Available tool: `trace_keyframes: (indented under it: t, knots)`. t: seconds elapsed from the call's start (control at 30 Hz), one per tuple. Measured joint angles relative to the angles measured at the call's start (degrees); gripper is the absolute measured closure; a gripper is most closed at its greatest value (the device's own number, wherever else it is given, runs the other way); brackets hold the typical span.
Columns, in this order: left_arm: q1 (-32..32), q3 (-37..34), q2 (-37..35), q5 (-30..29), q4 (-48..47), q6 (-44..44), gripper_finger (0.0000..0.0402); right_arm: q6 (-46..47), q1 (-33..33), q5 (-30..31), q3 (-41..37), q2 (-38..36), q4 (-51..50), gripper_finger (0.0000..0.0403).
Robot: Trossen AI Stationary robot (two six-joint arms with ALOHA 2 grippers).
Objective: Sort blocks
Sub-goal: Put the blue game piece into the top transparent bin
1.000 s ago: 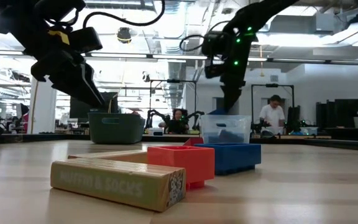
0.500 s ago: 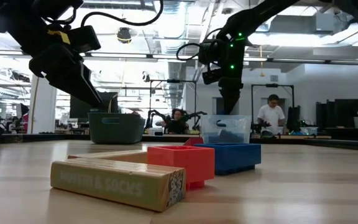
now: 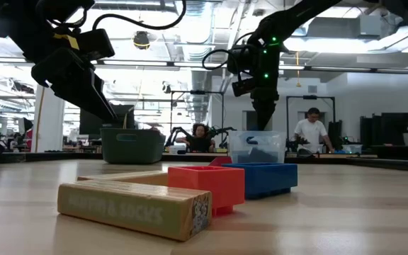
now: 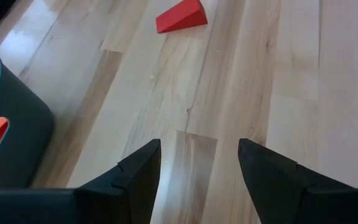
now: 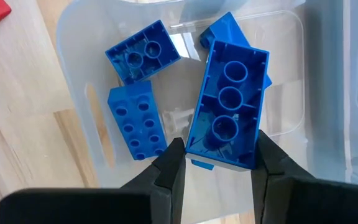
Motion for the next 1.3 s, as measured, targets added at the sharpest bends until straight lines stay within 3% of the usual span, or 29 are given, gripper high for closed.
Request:
trace_keyframes:
  t: [1.3]
  knots:
    - [0.00,0.00,0.00,0.33,-1.02,0.46,0.0191,-0.66,-0.76,0.04,-0.04,-0.04,-0.11,0.0294]
